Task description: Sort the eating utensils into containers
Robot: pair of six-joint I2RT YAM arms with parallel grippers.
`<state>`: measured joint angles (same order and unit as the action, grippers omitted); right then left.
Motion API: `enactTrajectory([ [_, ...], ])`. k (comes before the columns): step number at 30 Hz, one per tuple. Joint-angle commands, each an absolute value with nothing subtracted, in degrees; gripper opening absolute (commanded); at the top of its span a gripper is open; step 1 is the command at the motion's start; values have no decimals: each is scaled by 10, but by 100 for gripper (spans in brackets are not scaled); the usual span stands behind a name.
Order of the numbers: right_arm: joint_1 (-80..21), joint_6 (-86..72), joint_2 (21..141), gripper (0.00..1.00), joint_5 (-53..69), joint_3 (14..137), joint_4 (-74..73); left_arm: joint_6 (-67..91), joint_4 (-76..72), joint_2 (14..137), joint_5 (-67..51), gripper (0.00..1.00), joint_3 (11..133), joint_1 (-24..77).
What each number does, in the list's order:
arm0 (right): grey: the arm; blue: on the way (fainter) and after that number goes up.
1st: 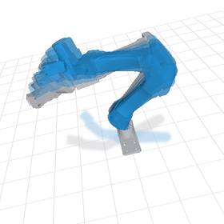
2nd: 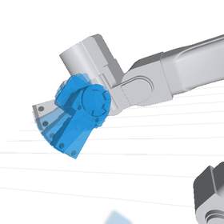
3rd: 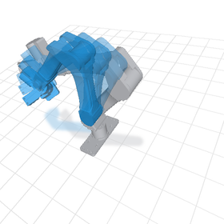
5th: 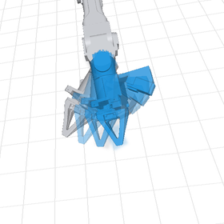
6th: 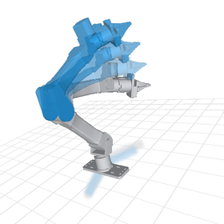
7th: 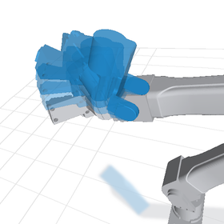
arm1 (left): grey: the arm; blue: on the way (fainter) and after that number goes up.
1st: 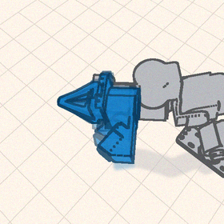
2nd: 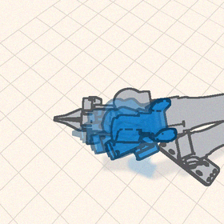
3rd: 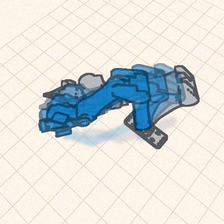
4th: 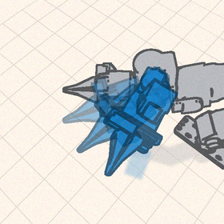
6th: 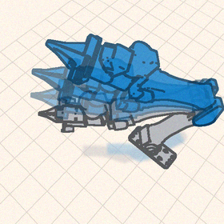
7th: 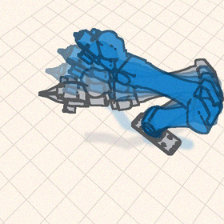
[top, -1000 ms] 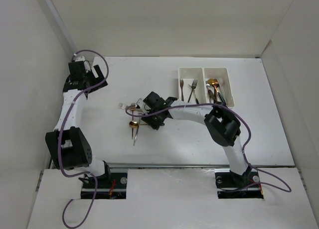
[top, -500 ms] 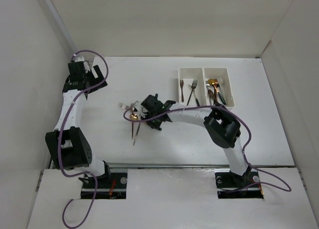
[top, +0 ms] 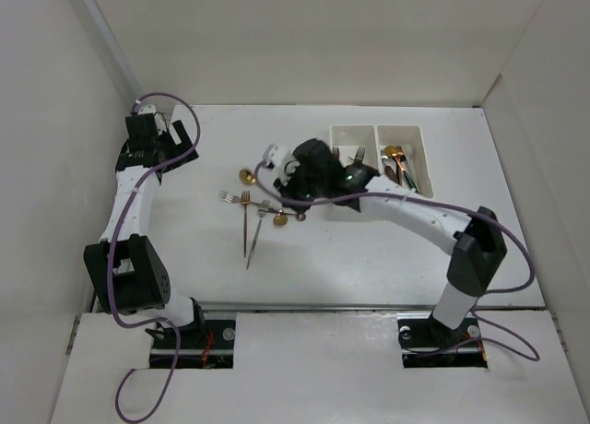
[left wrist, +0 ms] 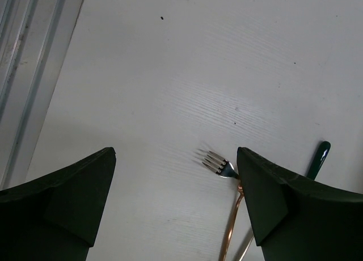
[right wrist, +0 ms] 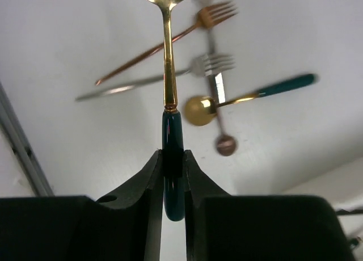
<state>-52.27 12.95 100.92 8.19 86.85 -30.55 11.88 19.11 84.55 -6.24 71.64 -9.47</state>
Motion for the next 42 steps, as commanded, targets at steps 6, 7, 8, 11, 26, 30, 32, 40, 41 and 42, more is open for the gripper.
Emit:
enactTrajectory([
  [6, -247, -50, 926, 0, -81, 840, -177, 122, 179, 846, -69, 86, 722, -98],
  [7, -224, -55, 939, 0, -120, 835, -177, 122, 179, 846, -69, 86, 722, -98],
  [8, -185, -55, 949, 0, -127, 843, -187, 122, 179, 846, -69, 86, 722, -98],
  [11, -125, -55, 999, 0, -133, 860, -227, 122, 179, 846, -79, 84, 722, -98],
  [26, -50, -73, 1091, 0, -126, 832, -233, -10, 271, 903, -90, 68, 681, 45],
  [30, -50, -78, 1096, 21, -110, 832, -243, -18, 277, 920, -90, 67, 655, 85],
  [32, -50, -78, 1096, 30, -99, 838, -243, -18, 272, 933, -90, 67, 650, 102],
  [40, -55, -83, 1044, 48, -87, 838, -249, -12, 282, 995, -103, 68, 666, 148],
  [41, -55, -83, 1039, 48, -87, 838, -249, -7, 282, 1002, -103, 66, 666, 148],
  [42, -55, -83, 1034, 48, -87, 838, -249, -7, 288, 1014, -88, 62, 666, 148],
])
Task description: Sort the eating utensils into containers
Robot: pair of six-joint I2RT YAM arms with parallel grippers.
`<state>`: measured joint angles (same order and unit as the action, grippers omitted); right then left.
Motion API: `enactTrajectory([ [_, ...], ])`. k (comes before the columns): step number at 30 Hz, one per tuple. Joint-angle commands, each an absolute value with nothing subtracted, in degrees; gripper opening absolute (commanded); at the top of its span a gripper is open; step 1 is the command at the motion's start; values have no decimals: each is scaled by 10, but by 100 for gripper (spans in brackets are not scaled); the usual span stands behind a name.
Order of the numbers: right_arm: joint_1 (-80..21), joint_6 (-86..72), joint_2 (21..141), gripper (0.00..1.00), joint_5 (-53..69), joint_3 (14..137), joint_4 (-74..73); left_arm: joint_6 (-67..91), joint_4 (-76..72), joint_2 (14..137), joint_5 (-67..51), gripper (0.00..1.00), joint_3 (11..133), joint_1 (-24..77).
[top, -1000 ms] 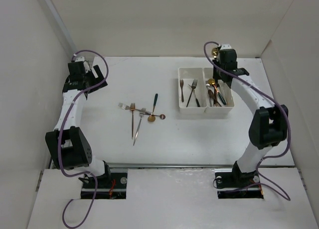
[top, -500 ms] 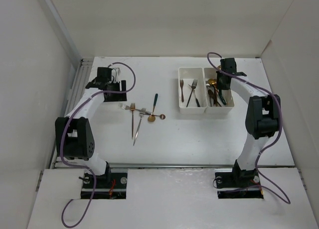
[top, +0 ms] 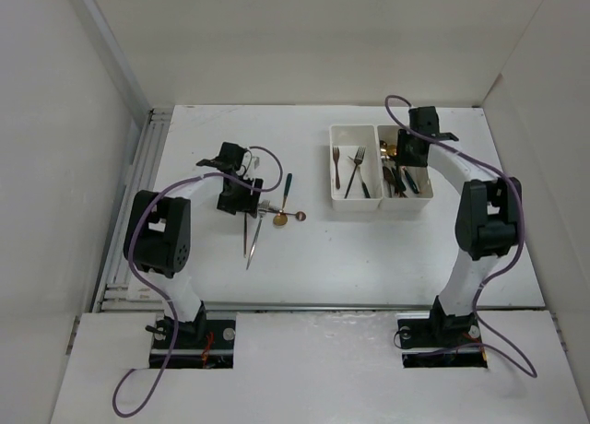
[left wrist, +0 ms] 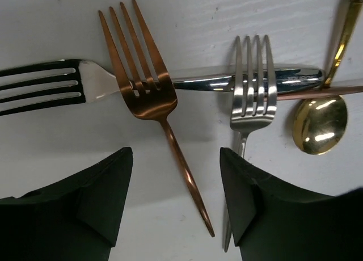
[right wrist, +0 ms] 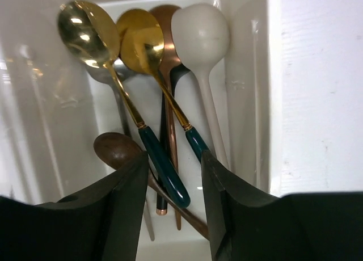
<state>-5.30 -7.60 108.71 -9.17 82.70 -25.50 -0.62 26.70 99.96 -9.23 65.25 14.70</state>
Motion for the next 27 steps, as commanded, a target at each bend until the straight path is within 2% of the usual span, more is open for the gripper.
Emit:
enactTrajectory([
  [1, -61, -83, 1028, 48, -87, 832, -249, -7, 288, 1019, -78, 59, 666, 148],
  [3, -61, -83, 1009, 48, -87, 826, -244, -7, 294, 1026, -69, 48, 666, 148],
  [5, -61, -83, 998, 48, -87, 821, -243, -7, 294, 1026, -77, 45, 666, 148],
  [9, -61, -83, 976, 48, -87, 816, -238, -7, 294, 1033, -83, 45, 655, 162],
  [13, -61, -83, 963, 48, -98, 816, -238, -7, 294, 1061, -77, 33, 655, 186],
  [18, -61, -83, 946, 48, -98, 816, -238, 4, 308, 1115, -59, 2, 682, 176],
  [27, -86, -67, 904, 48, -109, 803, -243, 11, 327, 1084, -109, 0, 724, 140],
])
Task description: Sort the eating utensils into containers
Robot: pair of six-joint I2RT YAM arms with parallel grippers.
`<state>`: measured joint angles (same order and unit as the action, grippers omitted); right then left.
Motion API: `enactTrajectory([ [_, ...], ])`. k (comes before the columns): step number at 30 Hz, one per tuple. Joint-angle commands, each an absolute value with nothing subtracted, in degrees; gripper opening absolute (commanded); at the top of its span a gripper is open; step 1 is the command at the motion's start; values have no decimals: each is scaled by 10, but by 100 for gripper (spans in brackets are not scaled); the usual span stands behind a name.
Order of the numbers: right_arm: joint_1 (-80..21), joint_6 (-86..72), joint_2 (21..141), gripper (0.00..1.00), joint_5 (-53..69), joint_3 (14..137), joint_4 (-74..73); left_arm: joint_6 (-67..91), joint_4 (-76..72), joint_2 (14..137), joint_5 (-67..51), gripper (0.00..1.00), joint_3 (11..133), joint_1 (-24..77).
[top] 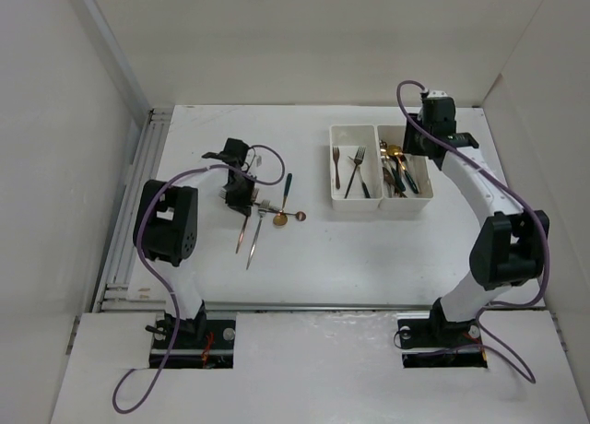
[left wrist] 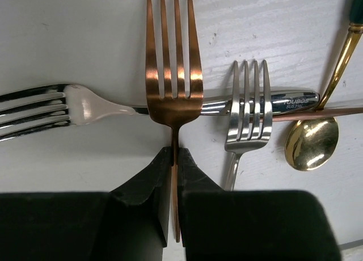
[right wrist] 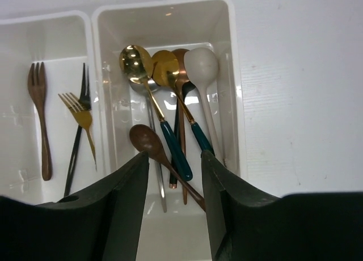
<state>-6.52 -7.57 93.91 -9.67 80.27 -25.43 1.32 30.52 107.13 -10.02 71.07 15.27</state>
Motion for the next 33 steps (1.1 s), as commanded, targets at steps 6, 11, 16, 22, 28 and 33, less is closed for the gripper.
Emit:
enactTrajectory([
  [6, -189, -36, 876, 58, -115, 809, -229, 4, 339, 1000, -185, 0, 813, 114],
  [11, -301, -75, 865, 74, 8, 803, -145, 63, 281, 939, -216, 0, 866, 99],
  [16, -412, -165, 915, 100, 148, 836, -9, 157, 220, 906, -249, 0, 861, 99],
  [22, -448, -230, 1026, 95, 177, 936, 8, 206, 186, 882, -238, 0, 843, 119],
  [28, -448, -242, 1053, 85, 107, 949, 8, 227, 186, 871, -259, 0, 843, 120],
  [33, -448, -242, 1076, 75, 100, 949, 8, 232, 186, 866, -285, 0, 843, 120],
])
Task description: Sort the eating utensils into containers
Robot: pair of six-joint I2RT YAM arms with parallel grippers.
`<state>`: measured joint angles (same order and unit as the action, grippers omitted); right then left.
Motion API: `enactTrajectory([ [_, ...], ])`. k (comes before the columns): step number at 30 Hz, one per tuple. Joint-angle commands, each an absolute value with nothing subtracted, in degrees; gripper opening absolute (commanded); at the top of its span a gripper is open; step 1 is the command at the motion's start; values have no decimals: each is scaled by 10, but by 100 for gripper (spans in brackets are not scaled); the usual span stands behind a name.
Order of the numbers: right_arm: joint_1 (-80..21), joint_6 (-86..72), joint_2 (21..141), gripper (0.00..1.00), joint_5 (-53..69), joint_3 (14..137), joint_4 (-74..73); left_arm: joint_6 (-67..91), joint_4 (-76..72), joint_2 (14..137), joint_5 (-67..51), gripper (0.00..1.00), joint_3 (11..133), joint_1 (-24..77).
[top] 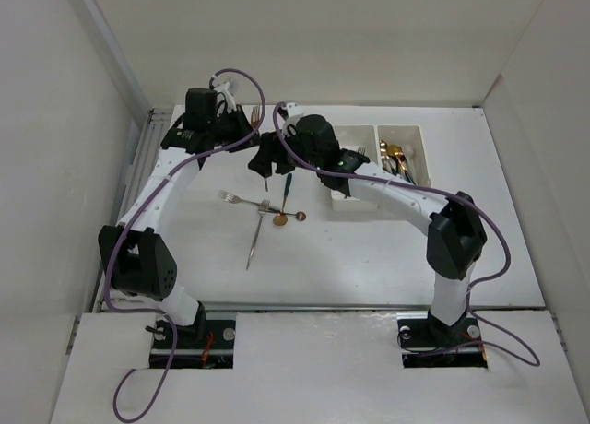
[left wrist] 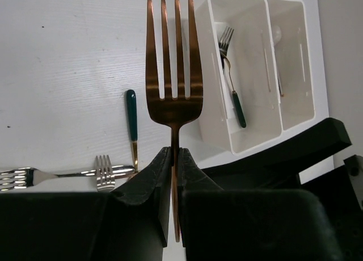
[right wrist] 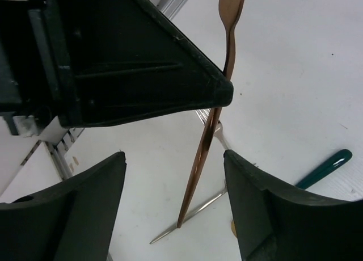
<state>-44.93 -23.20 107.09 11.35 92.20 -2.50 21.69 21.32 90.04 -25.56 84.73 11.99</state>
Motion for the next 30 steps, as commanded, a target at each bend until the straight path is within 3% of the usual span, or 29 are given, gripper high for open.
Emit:
enactTrajectory([
  [1, -448, -242, 1083, 73, 100, 949, 8, 232, 186, 866, -285, 0, 843, 120],
  [4, -448, -242, 1096, 60, 100, 949, 8, 237, 186, 866, -299, 0, 843, 120],
  [5, -448, -242, 1101, 50, 100, 949, 8, 237, 186, 866, -308, 0, 838, 120],
  [7, -448, -242, 1106, 39, 100, 960, 8, 243, 186, 866, -315, 0, 838, 120],
  [8, -448, -242, 1107, 32, 100, 960, 8, 243, 186, 866, -320, 0, 832, 120],
  [9, -448, -242, 1107, 16, 100, 960, 8, 243, 186, 861, -320, 0, 832, 120],
  [11, -442, -248, 1107, 0, 85, 960, 8, 250, 186, 855, -320, 0, 825, 120],
  [13, -436, -253, 1096, 0, 80, 960, 8, 243, 186, 855, -315, 0, 820, 120],
  [14, -430, -253, 1091, 0, 68, 955, 8, 232, 186, 855, -309, 10, 820, 120],
  [16, -412, -253, 1066, 0, 54, 933, 8, 222, 193, 855, -285, 48, 815, 120],
  [18, -377, -246, 1043, 0, 26, 891, 8, 208, 199, 855, -238, 78, 815, 120],
  [19, -361, -241, 1024, 0, 19, 876, 0, 196, 200, 855, -217, 85, 815, 120],
  [20, -345, -233, 1018, 0, 13, 864, -11, 191, 206, 850, -171, 89, 815, 120],
  [24, -277, -182, 1019, 0, -60, 851, -104, 178, 219, 850, -88, 89, 789, 114],
  [30, -236, -129, 1087, 0, -128, 876, -200, 202, 218, 850, -87, 88, 746, 94],
])
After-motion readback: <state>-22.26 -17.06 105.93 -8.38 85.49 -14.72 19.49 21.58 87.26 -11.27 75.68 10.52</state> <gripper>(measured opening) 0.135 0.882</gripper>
